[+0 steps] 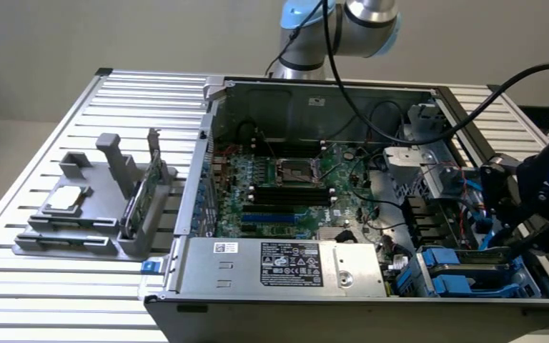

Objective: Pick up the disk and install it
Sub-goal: 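Insert the first disk wire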

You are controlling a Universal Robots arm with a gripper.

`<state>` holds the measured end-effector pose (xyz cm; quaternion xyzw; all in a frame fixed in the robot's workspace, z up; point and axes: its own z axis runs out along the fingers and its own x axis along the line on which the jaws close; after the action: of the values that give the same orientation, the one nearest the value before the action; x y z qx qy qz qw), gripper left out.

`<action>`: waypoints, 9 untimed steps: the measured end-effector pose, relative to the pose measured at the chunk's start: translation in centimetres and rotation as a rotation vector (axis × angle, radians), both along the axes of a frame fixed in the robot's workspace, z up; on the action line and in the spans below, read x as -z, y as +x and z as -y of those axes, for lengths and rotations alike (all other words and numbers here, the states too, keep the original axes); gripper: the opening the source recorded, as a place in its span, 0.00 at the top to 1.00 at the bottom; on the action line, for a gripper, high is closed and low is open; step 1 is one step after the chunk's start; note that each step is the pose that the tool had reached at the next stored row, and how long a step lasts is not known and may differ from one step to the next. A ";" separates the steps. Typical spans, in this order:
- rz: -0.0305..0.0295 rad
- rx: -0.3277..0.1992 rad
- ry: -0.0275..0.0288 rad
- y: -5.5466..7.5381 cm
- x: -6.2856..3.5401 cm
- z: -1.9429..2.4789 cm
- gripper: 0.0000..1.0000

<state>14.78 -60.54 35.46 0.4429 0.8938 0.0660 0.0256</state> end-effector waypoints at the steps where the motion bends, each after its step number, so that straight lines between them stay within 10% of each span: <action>1: -0.0004 0.002 0.0064 0.0 0.01 0.00 0.73; 9: -0.0005 0.015 0.0555 0.6 0.06 0.00 0.73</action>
<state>15.34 -60.54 35.41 0.4500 0.8883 0.0905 0.0135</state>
